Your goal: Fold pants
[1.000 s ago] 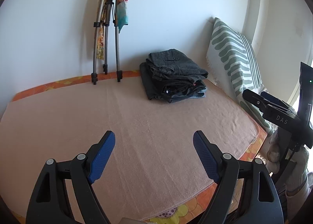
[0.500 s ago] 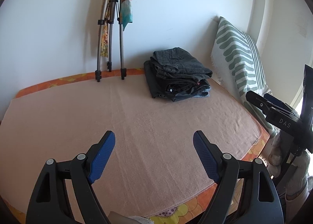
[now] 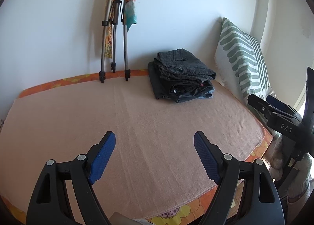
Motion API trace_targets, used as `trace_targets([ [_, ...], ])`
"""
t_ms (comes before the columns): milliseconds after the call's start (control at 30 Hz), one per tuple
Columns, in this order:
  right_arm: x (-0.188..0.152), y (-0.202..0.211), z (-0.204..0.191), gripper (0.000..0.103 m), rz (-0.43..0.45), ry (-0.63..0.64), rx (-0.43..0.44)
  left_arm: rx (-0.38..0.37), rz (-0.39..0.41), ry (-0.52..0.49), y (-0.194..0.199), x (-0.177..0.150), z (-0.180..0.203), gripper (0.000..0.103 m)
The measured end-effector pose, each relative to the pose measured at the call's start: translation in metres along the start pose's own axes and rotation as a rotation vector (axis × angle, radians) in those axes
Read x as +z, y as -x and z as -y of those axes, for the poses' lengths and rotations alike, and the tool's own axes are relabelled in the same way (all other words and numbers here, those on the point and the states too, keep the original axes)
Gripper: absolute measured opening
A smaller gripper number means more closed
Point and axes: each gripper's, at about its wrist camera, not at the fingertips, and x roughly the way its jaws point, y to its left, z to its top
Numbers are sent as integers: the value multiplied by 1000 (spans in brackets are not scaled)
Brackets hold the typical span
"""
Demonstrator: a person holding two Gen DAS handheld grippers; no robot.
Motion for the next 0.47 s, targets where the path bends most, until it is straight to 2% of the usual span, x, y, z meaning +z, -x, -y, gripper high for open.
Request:
trace_targets([
  [467,-3,-1,0,103,-11,2,5,39,29,-28,3,0,4,82],
])
